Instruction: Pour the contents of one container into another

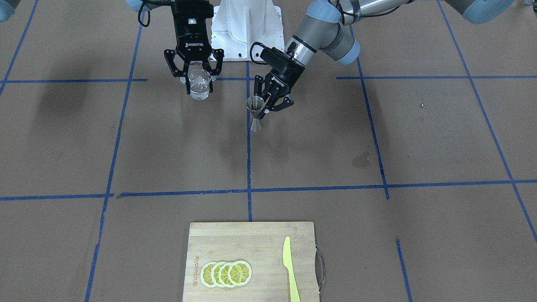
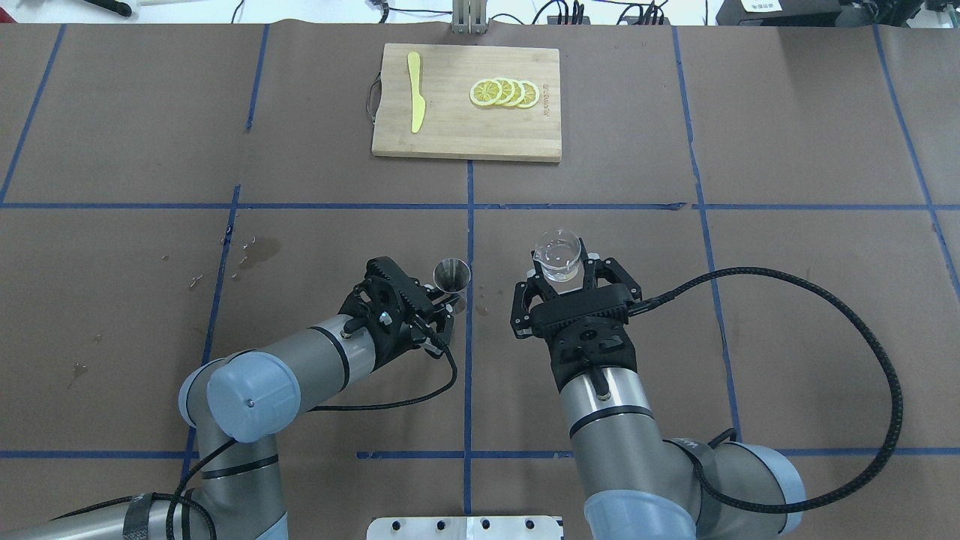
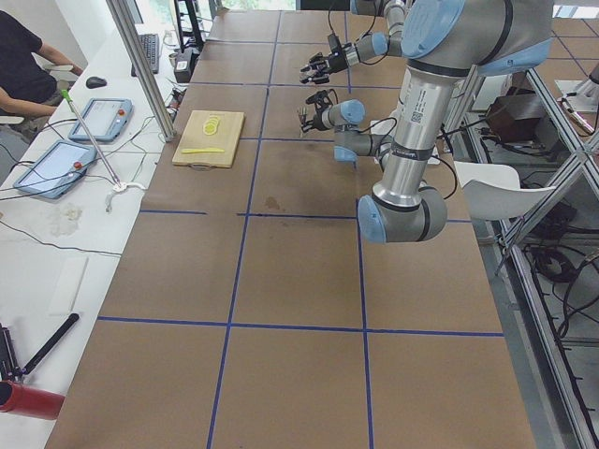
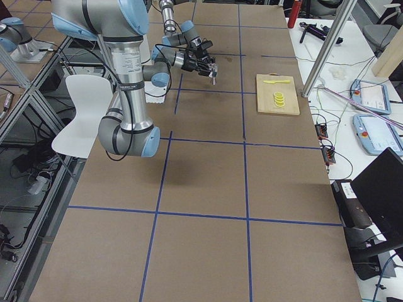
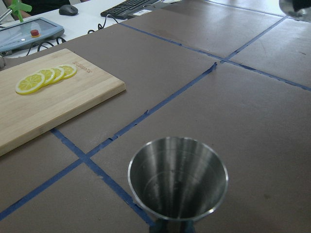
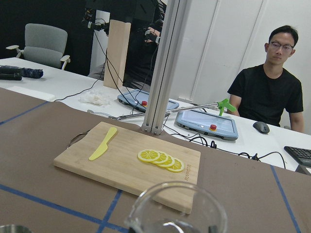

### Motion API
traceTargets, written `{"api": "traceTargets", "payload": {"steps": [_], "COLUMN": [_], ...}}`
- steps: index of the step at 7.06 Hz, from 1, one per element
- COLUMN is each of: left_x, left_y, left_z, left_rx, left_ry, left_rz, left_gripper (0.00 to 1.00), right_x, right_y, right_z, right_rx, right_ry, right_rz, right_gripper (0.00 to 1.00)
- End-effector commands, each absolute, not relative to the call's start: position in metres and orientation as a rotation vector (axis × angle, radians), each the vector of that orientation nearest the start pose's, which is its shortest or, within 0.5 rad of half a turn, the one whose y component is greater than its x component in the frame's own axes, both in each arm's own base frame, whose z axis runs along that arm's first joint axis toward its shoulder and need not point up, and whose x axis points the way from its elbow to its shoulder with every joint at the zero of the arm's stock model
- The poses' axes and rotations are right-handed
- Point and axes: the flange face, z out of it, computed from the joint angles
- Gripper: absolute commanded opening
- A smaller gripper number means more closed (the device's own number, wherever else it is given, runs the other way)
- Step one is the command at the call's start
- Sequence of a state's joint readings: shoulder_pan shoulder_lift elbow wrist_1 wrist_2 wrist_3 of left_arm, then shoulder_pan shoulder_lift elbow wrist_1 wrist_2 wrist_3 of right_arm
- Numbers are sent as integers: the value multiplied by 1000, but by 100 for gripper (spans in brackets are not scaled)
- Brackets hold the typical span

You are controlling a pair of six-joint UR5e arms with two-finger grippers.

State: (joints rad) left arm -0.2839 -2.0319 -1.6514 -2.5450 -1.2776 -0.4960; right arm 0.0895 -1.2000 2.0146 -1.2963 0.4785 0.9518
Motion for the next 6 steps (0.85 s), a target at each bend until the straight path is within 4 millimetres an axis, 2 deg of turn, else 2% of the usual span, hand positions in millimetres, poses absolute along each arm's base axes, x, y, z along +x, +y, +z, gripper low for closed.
{"api": "traceTargets", "payload": {"steps": [1, 3, 4, 6], "left_x": [561, 567, 577, 585], "left_y": [-331, -332, -335, -336], "left_z": [247, 243, 239, 236], "left_rx": [1132, 1133, 1133, 1132], "left_ry": [1030, 1030, 1027, 1026], "left_rz": [411, 414, 413, 416], "left_gripper": [0, 0, 0, 0], "right_x": [-499, -504, -505, -512], "right_y": [-259, -257, -257, -257], "right_z": [200, 199, 199, 186], "right_rx": [1249, 1268, 1276, 1273], "right_ry": [-466, -405, -363, -321], "right_rz": [31, -59, -111, -157], "right_gripper": [0, 0, 0, 0]}}
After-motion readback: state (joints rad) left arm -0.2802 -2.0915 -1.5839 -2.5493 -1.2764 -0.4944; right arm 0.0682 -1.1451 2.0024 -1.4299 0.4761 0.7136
